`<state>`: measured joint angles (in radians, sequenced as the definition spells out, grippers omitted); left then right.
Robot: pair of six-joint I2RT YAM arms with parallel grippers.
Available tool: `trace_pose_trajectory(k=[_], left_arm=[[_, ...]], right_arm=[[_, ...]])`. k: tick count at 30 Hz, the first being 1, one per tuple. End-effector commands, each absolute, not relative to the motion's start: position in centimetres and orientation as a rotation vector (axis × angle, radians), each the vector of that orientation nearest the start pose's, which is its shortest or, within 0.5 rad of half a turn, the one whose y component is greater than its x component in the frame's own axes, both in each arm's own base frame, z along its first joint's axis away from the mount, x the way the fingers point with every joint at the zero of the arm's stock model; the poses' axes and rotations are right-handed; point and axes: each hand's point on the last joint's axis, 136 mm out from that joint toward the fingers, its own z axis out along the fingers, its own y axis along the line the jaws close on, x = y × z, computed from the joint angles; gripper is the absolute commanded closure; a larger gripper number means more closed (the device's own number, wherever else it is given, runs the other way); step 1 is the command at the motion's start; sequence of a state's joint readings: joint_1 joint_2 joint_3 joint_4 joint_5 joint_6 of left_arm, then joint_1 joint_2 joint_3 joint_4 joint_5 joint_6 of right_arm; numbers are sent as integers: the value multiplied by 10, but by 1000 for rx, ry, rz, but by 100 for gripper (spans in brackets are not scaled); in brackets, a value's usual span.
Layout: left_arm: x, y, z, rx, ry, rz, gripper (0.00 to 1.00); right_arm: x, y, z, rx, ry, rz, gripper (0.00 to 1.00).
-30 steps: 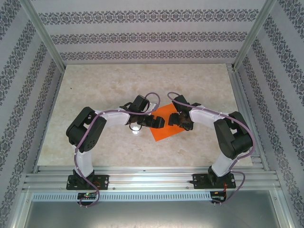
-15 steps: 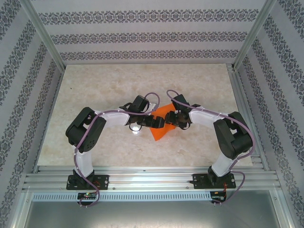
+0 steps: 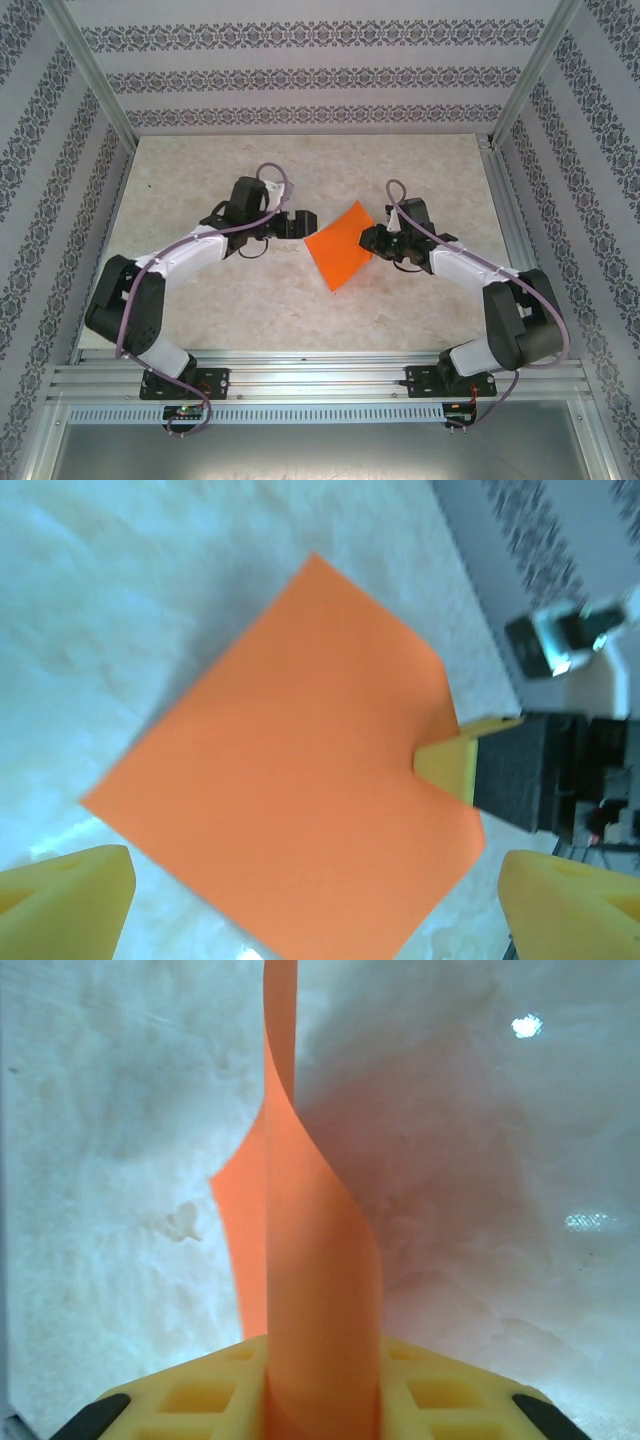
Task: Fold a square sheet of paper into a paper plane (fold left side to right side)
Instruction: Pick up the square sheet of paper from the center of the table.
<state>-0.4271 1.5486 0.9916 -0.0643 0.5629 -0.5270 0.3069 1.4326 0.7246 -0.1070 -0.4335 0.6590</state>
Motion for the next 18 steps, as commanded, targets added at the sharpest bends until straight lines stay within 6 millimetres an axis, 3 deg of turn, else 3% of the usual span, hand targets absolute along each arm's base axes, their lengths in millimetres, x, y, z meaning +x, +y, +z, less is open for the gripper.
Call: trace_pose_trajectory(k=[1, 5, 10, 18], left_arm=[[354, -251, 189, 165, 2259, -1226, 5], [353, -248, 207, 97, 2207, -1340, 4], [349, -257, 231, 51, 2126, -1529, 1], [354, -270, 279, -22, 1949, -1839, 0]], right_arm=[[328, 186, 127, 189, 2371, 1142, 74], [332, 181, 158, 247, 2240, 1296, 74], [337, 170, 207, 274, 2073, 1436, 74], [338, 157, 301, 233, 1790, 1606, 75]])
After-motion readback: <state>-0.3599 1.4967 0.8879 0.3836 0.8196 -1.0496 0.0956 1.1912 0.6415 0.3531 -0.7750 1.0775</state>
